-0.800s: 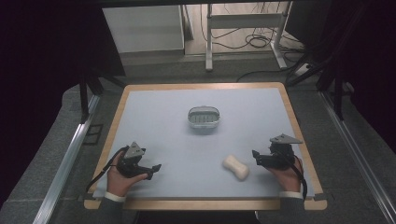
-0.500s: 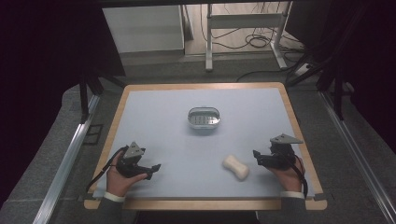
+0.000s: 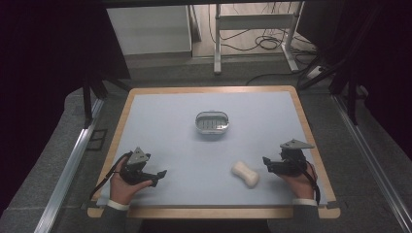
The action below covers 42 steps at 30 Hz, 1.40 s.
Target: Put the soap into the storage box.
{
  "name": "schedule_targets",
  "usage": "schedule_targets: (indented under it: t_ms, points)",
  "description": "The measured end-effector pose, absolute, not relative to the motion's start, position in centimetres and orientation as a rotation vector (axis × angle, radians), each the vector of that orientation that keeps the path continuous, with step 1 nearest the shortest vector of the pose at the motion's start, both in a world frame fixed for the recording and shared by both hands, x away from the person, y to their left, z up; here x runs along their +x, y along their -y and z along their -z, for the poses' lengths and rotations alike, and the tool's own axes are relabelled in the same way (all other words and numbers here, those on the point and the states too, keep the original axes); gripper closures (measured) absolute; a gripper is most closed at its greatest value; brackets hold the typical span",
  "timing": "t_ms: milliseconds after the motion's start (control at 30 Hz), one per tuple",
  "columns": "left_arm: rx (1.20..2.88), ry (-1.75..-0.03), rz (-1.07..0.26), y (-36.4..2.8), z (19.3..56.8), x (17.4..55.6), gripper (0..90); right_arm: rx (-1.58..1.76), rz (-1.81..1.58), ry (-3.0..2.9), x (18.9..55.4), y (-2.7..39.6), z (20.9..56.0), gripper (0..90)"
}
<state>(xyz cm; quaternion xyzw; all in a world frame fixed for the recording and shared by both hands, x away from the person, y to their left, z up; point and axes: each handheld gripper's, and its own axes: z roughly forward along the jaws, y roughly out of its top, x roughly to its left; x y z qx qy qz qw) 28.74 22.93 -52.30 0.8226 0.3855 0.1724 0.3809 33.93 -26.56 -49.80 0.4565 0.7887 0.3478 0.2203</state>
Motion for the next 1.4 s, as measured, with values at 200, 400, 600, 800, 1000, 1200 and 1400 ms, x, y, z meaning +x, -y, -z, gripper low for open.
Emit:
schedule_targets:
  t_ms: [200,400,600,800,1000,1200,1400]
  points:
    - [2.101,-0.982,-0.437,-23.0,52.2,28.6,9.6,1.241,-0.968,-2.192,33.9,26.3,49.5,19.5]
    - [2.102,-0.978,-0.444,-23.3,52.0,28.4,9.6,1.203,-0.989,-2.219,33.8,26.2,48.6,21.3]
    - [2.099,-0.974,-0.442,-23.3,52.0,28.3,9.6,1.173,-0.976,-2.261,33.6,25.8,47.7,21.8]
    - [2.096,-0.975,-0.441,-23.2,51.9,28.3,9.7,1.137,-0.909,-2.345,33.6,24.7,46.4,24.0]
    - [2.106,-0.975,-0.438,-23.1,52.1,28.4,9.7,1.101,-0.846,-2.412,34.0,23.9,45.9,24.0]
    - [2.104,-0.978,-0.436,-23.1,52.1,28.3,9.7,1.071,-0.779,-2.434,34.1,22.9,45.5,24.3]
    - [2.099,-0.974,-0.443,-23.4,51.9,28.2,9.7,1.057,-0.763,-2.470,34.0,21.9,45.1,25.5]
